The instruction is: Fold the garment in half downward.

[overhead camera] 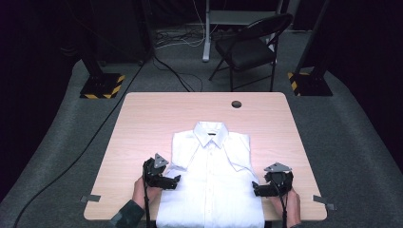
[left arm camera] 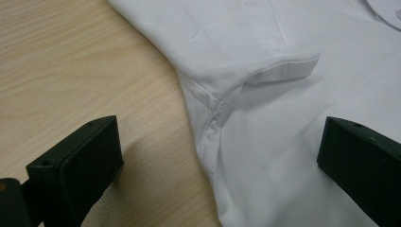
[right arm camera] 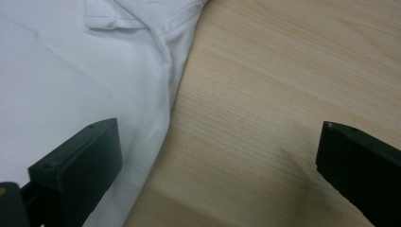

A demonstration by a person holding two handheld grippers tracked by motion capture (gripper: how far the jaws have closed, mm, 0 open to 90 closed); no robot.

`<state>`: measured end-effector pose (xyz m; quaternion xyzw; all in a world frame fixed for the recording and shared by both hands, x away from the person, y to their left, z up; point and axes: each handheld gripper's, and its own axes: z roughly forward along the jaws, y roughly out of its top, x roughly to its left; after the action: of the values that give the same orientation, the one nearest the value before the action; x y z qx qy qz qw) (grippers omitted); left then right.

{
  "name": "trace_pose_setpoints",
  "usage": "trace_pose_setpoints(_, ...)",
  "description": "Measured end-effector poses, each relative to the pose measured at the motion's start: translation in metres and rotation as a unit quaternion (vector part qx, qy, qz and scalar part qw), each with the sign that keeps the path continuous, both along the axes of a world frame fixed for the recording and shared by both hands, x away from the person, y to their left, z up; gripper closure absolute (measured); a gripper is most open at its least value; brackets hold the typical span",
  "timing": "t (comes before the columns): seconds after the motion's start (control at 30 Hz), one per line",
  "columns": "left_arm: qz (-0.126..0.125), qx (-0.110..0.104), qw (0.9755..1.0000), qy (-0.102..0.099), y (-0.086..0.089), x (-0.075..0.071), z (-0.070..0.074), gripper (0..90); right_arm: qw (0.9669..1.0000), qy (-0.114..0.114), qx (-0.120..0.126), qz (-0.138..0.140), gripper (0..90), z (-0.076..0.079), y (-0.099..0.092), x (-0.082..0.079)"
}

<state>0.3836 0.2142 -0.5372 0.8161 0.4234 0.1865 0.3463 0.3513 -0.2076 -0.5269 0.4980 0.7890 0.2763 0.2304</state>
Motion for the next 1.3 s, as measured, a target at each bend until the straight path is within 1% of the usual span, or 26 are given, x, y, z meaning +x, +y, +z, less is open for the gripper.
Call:
trace_pose_setpoints(0.27, -0.002, 0.001, 1.0, -0.001, 0.001, -0.006, 0.0, 0.1, 1.0, 0.005, 0.002, 0.004, 0.1, 0.0, -0.001, -0.003)
trace_pose_setpoints(0.37, -0.002, -0.002, 1.0, -0.001, 0.001, -0.008, -0.001, 0.1, 1.0, 0.005, 0.005, 0.004, 0.1, 0.0, -0.001, -0.005)
trace_pose_setpoints(0.4, -0.003, 0.0, 1.0, -0.001, 0.001, -0.009, -0.001, 0.1, 1.0, 0.005, 0.005, 0.003, 0.1, 0.0, -0.001, -0.006)
trace_pose_setpoints(0.6, -0.007, 0.0, 1.0, -0.001, 0.002, -0.014, -0.001, 0.1, 1.0, 0.006, 0.0, 0.001, 0.1, 0.0, 0.001, -0.009)
trace_pose_setpoints(0.8, -0.009, -0.001, 1.0, 0.0, 0.002, -0.014, -0.001, 0.0, 0.9999, 0.01, 0.001, 0.003, 0.1, 0.0, 0.0, -0.011)
trace_pose_setpoints(0.83, -0.011, 0.001, 0.9999, 0.0, 0.002, -0.014, 0.0, 0.0, 0.9999, 0.01, 0.002, 0.003, 0.1, 0.0, 0.0, -0.01)
trace_pose_setpoints(0.9, -0.014, 0.01, 0.9998, -0.004, 0.001, -0.014, 0.001, 0.0, 0.9999, 0.001, -0.001, 0.01, 0.0, 0.0, 0.0, -0.011)
trace_pose_setpoints(0.93, -0.017, 0.017, 0.9997, -0.009, 0.0, -0.015, 0.002, 0.0, 0.9999, 0.001, 0.005, 0.014, 0.7, 0.0, -0.001, -0.011)
trace_pose_setpoints(0.97, -0.017, 0.017, 0.9997, -0.009, 0.0, -0.015, 0.002, 0.0, 0.9999, 0.001, 0.005, 0.014, 0.7, 0.0, -0.001, -0.011)
trace_pose_setpoints(1.0, -0.014, 0.024, 0.9995, -0.014, 0.0, -0.015, 0.003, 0.0, 0.9998, -0.003, 0.016, 0.012, 0.3, 0.001, -0.004, -0.01)
trace_pose_setpoints(1.03, -0.013, 0.026, 0.9994, -0.019, 0.001, -0.015, 0.004, 0.0, 0.9996, -0.009, 0.025, 0.012, 0.3, 0.002, -0.006, -0.01)
trace_pose_setpoints(1.07, -0.007, 0.012, 0.9996, -0.024, 0.004, -0.015, 0.007, 0.0, 0.9993, -0.015, 0.032, 0.01, 0.4, 0.004, -0.007, -0.01)
trace_pose_setpoints(1.13, 0.003, 0.0, 0.9995, -0.03, 0.006, -0.012, 0.01, 0.0, 0.9992, -0.025, 0.031, 0.006, 0.5, 0.007, -0.008, -0.009)
trace_pose_setpoints(1.23, 0.015, 0.0, 0.9993, -0.034, 0.007, -0.009, 0.011, 0.0, 0.9991, -0.026, 0.032, 0.003, 0.7, 0.008, -0.006, -0.006)
trace_pose_setpoints(1.27, 0.025, 0.002, 0.999, -0.037, 0.006, -0.004, 0.011, 0.0, 0.9993, -0.026, 0.028, 0.002, 0.8, 0.007, -0.004, -0.002)
trace_pose_setpoints(1.3, 0.03, 0.006, 0.9988, -0.038, 0.005, -0.001, 0.011, 0.0, 0.9994, -0.026, 0.023, 0.002, 0.7, 0.007, -0.002, 0.001)
